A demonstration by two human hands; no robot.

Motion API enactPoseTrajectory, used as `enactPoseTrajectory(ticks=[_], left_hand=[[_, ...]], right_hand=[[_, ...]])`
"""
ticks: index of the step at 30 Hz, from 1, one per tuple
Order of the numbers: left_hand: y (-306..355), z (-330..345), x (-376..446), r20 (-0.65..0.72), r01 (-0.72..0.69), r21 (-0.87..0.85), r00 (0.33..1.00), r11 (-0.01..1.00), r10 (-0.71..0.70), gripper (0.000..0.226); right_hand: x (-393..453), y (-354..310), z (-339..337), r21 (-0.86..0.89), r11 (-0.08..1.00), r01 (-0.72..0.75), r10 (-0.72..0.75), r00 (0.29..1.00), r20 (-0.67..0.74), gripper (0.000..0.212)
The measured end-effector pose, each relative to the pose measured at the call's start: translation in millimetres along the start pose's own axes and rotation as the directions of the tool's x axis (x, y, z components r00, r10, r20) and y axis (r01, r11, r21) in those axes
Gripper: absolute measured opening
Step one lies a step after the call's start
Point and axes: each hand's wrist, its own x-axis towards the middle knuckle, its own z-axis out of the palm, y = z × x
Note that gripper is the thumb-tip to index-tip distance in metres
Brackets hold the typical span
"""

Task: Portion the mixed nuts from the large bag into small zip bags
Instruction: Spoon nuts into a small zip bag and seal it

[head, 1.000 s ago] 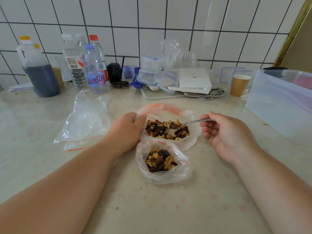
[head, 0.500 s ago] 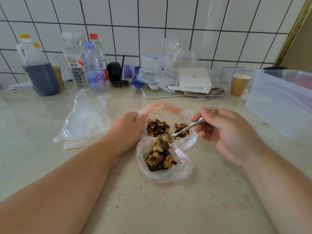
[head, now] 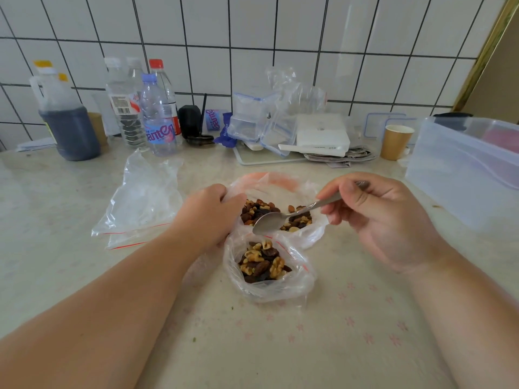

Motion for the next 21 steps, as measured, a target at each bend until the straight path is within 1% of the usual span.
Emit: enactPoseTrajectory(ticks=[2,4,6,8,10,12,14,16,19,21], left_hand=[[3,-8,-5,-0.028,-0.006,0.052,1.0,0.999,0.008,0.037],[5,-17,-8,-0.091,-0.022,0.151,0.995,0.988,0.036,0.038],[10,-26,-10,-0.163,-0.024,0.231,0.985,0.973,0.063,0.038],[18,-35,-11,-0.171,-0.021,0.273,0.983,0.962,0.07,0.031],[28,-42,-10,-0.068,-0.016,0.296,0.997,0.955,0.038,0.033],[36,-46,-11,0.079,0.015,0.259,0.996,0.966,-0.036,0.038],[40,-48,-16,0.238,0.058,0.234,0.964,0.97,-0.115,0.044],[42,-50,-21,0.376,0.064,0.25,0.913,0.966,-0.158,0.05],[39,-54,-30,0.476,0.053,0.235,0.864,0.971,-0.162,0.058],[35,-52,-38,0.51,0.037,0.22,0.848,0.975,-0.147,0.062]], right_hand=[[2,1,-1,0.047,0.998,-0.033,0.036,0.997,-0.072,0.024],[5,5,-2,0.047,0.996,-0.08,0.088,0.979,-0.185,0.023],[7,11,-4,-0.023,0.99,-0.137,0.124,0.946,-0.298,0.024],[9,18,-5,-0.109,0.971,-0.213,0.154,0.904,-0.399,0.026],[10,24,-7,-0.162,0.948,-0.274,0.168,0.863,-0.475,0.025],[12,28,-7,-0.204,0.926,-0.316,0.177,0.844,-0.506,0.022],[12,30,-6,-0.229,0.91,-0.345,0.195,0.845,-0.498,0.019],[11,32,-3,-0.268,0.89,-0.369,0.214,0.857,-0.468,0.019],[9,35,-1,-0.316,0.87,-0.378,0.236,0.883,-0.406,0.021],[10,34,0,-0.293,0.88,-0.374,0.247,0.887,-0.391,0.024]])
